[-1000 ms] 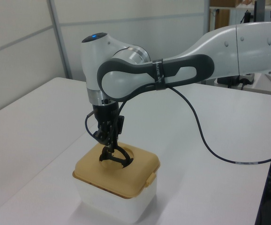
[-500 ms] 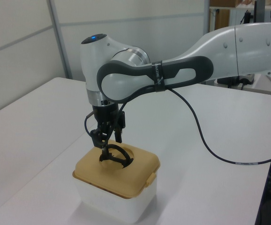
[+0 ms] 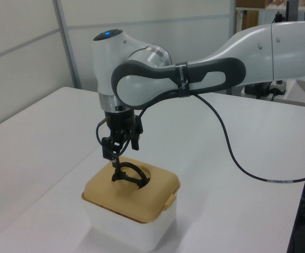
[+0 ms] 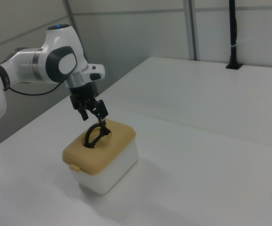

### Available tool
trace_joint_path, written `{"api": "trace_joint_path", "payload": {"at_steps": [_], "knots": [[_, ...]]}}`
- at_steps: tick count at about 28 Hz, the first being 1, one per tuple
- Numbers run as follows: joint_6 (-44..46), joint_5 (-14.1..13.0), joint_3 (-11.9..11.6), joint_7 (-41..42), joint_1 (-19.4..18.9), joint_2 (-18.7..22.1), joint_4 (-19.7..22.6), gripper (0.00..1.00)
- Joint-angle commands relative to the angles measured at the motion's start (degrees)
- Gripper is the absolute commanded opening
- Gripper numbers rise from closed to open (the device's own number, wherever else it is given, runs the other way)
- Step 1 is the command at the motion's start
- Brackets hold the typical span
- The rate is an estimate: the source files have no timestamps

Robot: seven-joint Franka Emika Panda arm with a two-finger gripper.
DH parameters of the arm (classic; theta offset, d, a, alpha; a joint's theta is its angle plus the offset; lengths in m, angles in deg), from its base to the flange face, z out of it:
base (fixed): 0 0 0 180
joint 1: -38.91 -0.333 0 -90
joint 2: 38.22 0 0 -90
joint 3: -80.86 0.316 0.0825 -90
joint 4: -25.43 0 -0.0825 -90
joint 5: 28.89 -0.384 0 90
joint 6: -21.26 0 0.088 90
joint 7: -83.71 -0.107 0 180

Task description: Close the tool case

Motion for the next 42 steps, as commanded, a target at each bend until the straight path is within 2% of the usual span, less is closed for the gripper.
{"api": "trace_joint_path", "payload": {"at_steps": [1,6,23,42], "knots": [[3.4,0.7,-1.0,2.4,-0.2,2.4,0.2,1.00],[5.8,0.8,-1.2,2.8,0.4,3.3,0.5,1.00],[9.3,0.6,-1.2,8.4,8.3,6.8,1.5,1.00],[8.6,0.6,-1.2,12.6,14.5,6.8,1.9,1.00]]}}
